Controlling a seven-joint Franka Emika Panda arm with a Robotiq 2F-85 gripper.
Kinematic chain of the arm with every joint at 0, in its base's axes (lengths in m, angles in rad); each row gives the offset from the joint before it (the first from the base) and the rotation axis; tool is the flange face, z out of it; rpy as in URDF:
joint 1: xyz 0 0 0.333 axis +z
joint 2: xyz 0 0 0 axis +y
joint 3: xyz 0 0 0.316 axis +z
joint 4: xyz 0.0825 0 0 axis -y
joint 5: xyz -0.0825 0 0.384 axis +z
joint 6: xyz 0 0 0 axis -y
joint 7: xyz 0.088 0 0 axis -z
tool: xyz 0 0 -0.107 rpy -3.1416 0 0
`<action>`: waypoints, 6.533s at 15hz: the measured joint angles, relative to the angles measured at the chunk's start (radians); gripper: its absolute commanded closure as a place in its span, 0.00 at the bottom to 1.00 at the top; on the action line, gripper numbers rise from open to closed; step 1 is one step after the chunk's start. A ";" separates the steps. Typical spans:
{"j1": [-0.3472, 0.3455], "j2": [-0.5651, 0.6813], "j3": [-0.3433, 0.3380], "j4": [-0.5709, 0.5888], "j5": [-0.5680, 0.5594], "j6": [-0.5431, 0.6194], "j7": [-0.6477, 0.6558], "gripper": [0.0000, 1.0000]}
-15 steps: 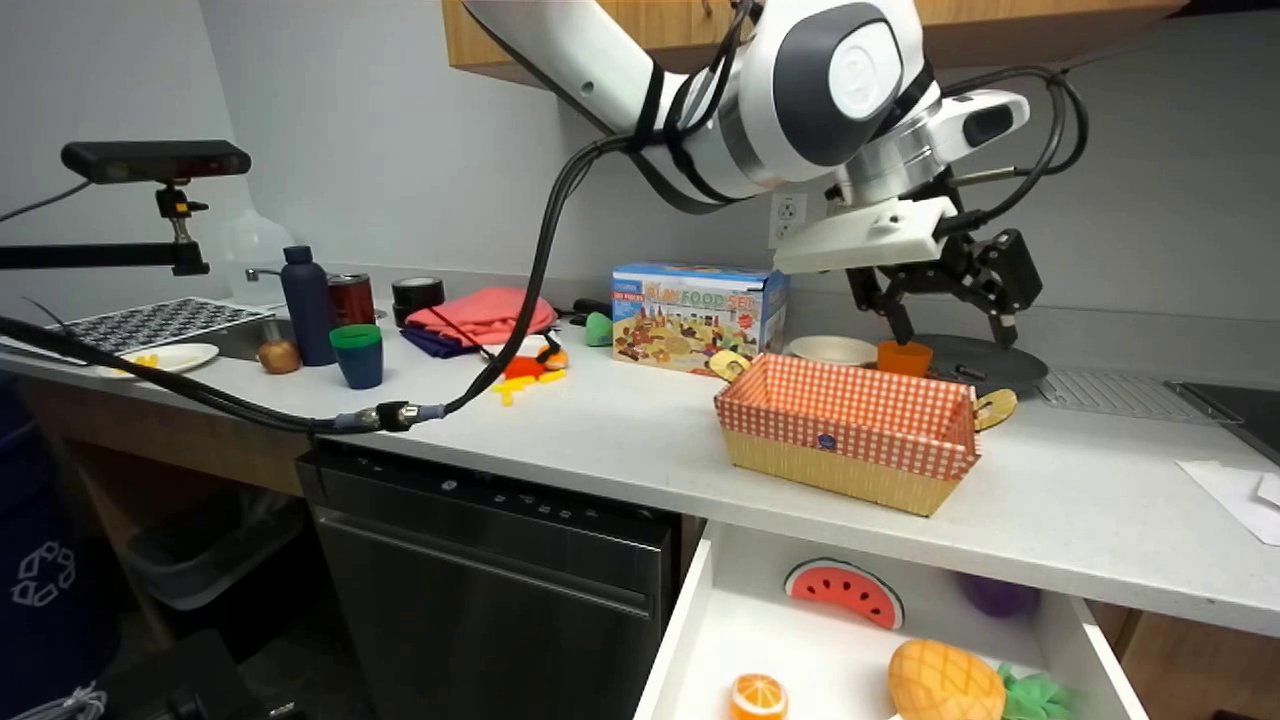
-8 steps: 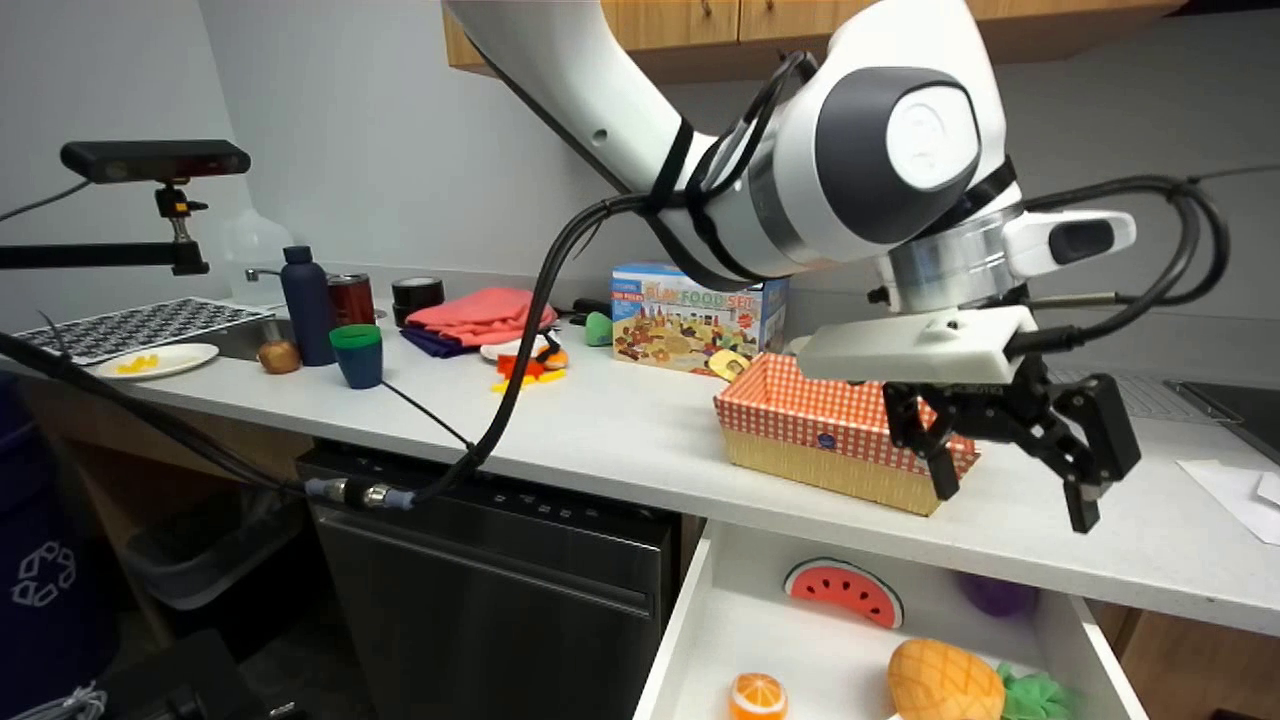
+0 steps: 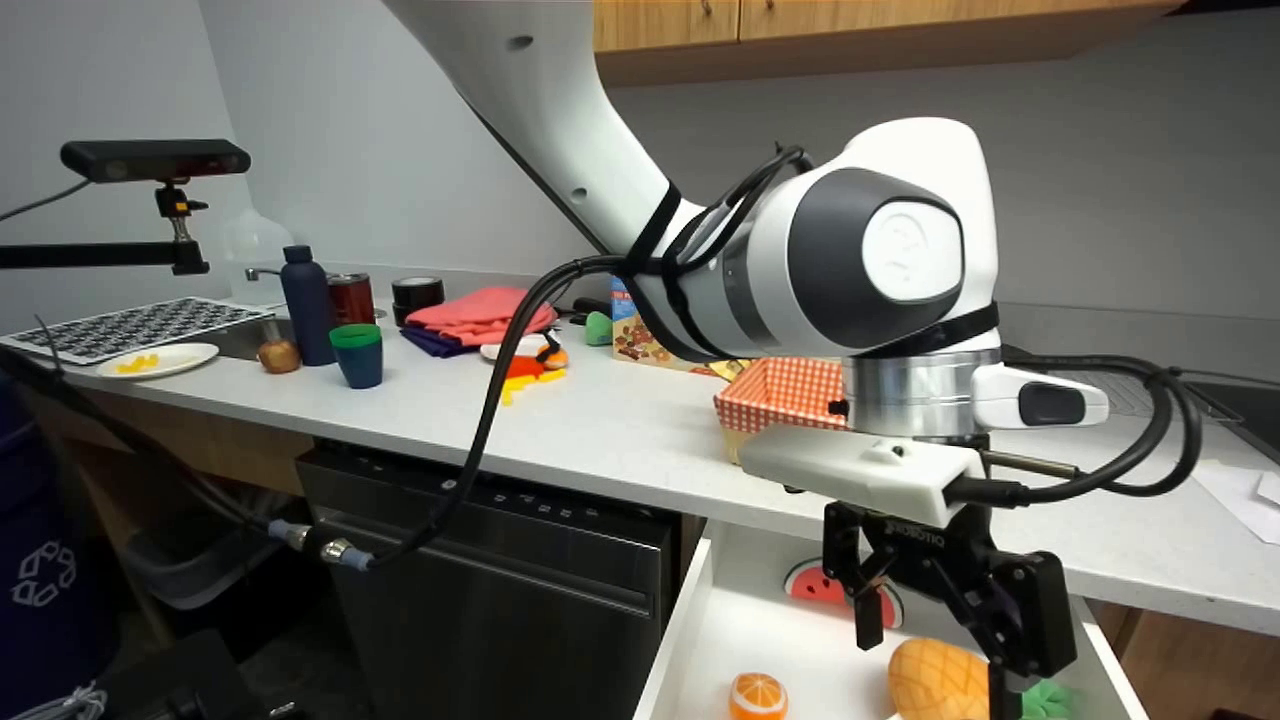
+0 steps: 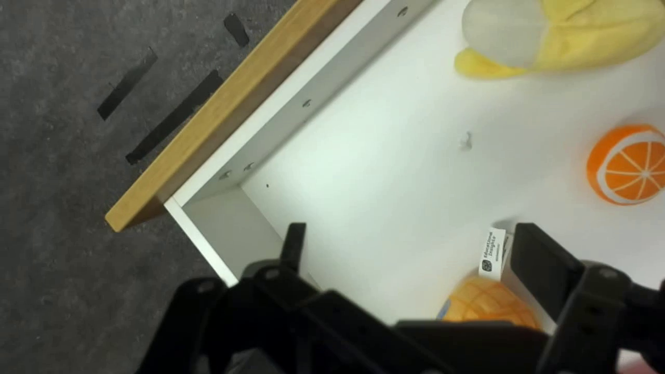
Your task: Open the top drawer and put all the plush toys in it
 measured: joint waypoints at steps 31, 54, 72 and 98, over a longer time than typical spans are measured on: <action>-0.095 -0.049 -0.013 -0.341 -0.354 -0.037 -0.360 0.00; -0.143 0.100 0.136 -0.106 -0.131 0.286 -0.505 0.00; -0.167 0.254 0.288 0.170 0.180 0.274 -0.614 0.00; -0.017 -0.428 0.117 -0.489 -0.447 0.549 -0.027 0.00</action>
